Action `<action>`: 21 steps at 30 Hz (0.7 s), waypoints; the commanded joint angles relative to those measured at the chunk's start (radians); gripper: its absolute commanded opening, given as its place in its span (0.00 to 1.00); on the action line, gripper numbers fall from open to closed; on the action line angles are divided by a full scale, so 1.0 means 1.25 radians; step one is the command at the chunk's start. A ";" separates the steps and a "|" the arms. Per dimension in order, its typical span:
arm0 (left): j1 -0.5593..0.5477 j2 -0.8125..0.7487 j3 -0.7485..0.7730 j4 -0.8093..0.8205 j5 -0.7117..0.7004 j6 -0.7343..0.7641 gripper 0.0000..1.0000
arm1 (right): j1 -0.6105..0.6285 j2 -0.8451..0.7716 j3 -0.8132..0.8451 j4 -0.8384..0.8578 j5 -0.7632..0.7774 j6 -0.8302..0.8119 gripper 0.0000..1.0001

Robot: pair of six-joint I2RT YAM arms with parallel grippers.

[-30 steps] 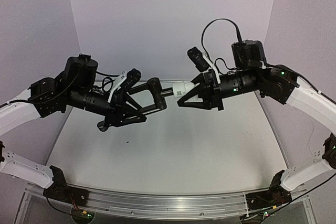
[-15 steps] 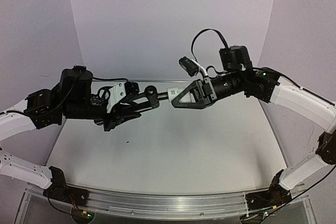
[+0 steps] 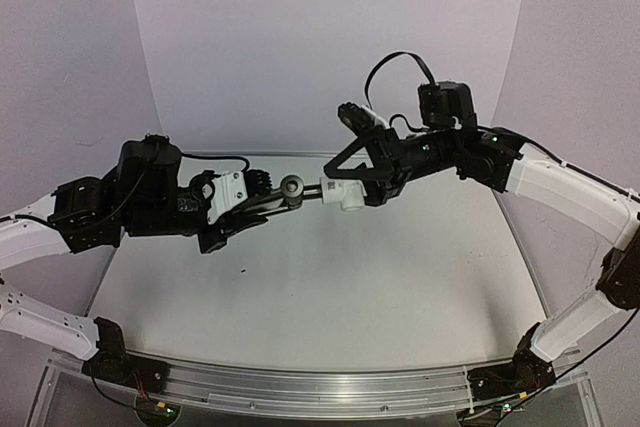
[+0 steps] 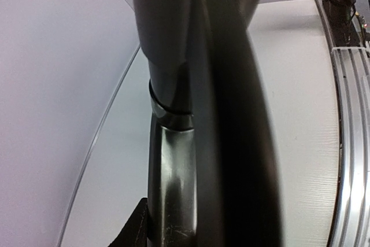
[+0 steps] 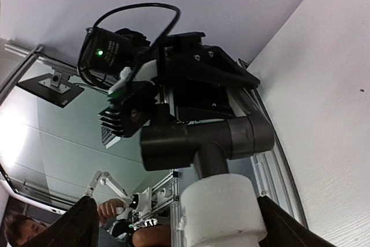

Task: Install the water faucets

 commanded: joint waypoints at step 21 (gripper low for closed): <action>0.102 0.087 0.253 -0.131 0.419 -0.543 0.00 | -0.033 -0.338 -0.179 -0.065 0.420 -1.436 0.98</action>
